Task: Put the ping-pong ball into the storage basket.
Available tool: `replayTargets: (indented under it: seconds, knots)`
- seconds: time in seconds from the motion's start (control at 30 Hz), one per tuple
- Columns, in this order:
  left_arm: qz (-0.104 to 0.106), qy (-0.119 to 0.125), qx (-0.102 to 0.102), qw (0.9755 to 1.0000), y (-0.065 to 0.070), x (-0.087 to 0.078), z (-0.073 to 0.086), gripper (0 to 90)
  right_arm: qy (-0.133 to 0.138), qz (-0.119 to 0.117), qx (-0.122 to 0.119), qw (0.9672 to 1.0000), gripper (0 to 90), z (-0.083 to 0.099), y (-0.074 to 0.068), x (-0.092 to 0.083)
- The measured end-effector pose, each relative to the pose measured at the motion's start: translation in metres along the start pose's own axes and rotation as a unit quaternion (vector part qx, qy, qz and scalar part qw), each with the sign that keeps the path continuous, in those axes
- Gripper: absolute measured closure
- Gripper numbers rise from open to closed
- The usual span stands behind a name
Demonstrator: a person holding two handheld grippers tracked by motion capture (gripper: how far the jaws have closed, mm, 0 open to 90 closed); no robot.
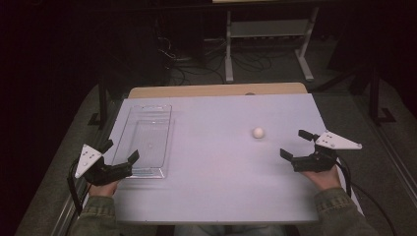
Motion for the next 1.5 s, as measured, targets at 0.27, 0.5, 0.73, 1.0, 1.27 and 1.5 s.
replayTargets:
  seconds: [0.27, 0.5, 0.73, 1.0, 1.27, 1.5]
  knots:
    - [0.018, -0.003, 0.008, 0.9998, 0.01, 0.002, -0.002, 0.0, 0.006, 0.003, 0.001, 1.0, 0.0, -0.002, 0.001, -0.005]
    - [0.023, -0.013, -0.003, 0.9996, 0.017, 0.005, -0.01, 0.0, 0.009, 0.009, 0.003, 0.9999, 0.0, -0.003, 0.001, -0.007]
    - [0.038, -0.023, 0.01, 0.999, 0.028, 0.013, -0.019, 0.0, 0.003, 0.005, -0.001, 1.0, 0.0, -0.001, 0.0, -0.006]
    - [0.055, -0.045, 0.024, 0.9972, 0.036, 0.025, -0.03, 0.0, 0.002, 0.007, -0.003, 1.0, 0.0, -0.001, 0.0, -0.005]
    - [0.072, -0.07, 0.042, 0.9941, 0.044, 0.035, -0.037, 0.0, 0.002, 0.008, -0.007, 0.9999, 0.0, -0.001, -0.001, -0.005]
    - [0.085, -0.087, 0.051, 0.9912, 0.048, 0.043, -0.04, 0.0, 0.001, 0.007, -0.009, 0.9999, 0.0, -0.001, -0.001, -0.005]
Point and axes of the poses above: each handheld gripper's, and its own axes: x roughly forward along the jaws, z roughly out of its underside, y roughly to its right, the point moved 6 cm from there along x, roughly forward along the jaws, and after that the axes turned 6 degrees about y, right-handed, at the moved point
